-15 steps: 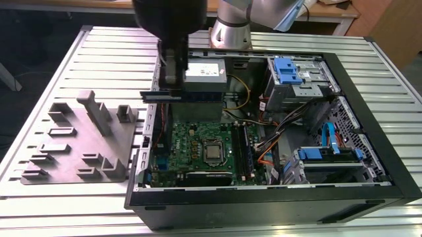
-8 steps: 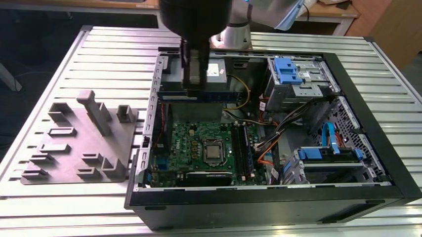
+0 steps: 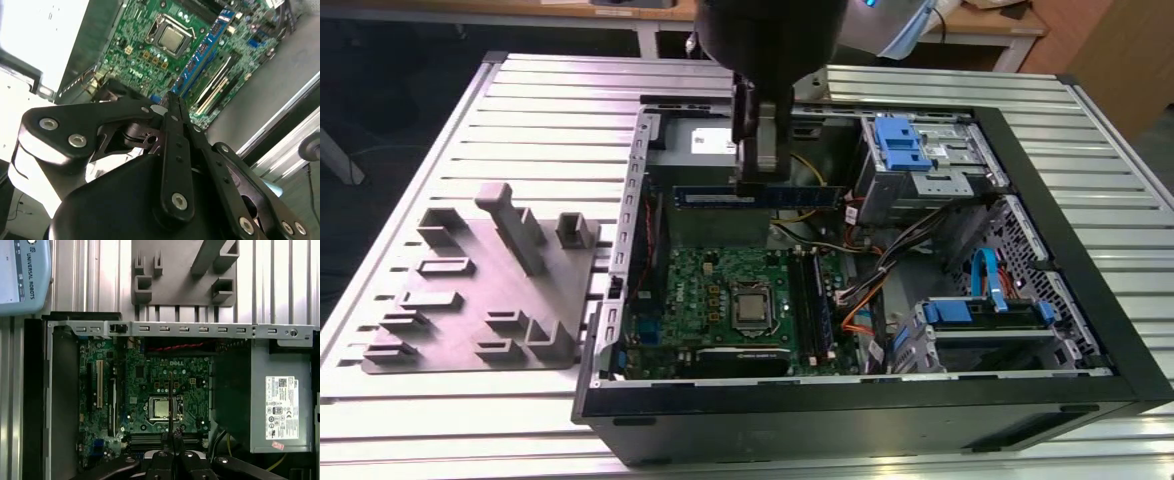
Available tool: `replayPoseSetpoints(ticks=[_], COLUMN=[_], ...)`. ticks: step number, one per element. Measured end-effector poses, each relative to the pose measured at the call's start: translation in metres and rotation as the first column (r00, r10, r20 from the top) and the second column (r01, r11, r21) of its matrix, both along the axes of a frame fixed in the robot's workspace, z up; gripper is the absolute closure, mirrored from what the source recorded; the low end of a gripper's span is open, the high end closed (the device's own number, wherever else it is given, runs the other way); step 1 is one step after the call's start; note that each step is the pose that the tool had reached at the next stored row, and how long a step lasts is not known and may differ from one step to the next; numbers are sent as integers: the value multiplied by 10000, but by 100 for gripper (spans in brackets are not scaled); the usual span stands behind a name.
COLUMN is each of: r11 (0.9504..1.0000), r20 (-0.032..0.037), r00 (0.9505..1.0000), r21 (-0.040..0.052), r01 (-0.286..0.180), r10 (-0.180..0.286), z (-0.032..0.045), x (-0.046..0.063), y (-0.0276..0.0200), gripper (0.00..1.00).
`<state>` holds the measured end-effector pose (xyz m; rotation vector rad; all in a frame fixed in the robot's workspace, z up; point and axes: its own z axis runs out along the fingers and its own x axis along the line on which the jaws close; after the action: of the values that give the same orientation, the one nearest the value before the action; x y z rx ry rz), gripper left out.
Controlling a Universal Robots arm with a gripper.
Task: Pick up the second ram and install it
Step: 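Pick up the second ram and move it above second insertion slot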
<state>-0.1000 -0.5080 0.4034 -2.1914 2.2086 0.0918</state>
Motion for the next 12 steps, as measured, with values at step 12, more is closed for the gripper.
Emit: replayPoseSetpoints(ticks=[12], r11=[10000], r20=[1], r00=[10000], r21=[1], r01=[-1], r10=[1], z=[-27], x=[250], y=[0], gripper=[92])
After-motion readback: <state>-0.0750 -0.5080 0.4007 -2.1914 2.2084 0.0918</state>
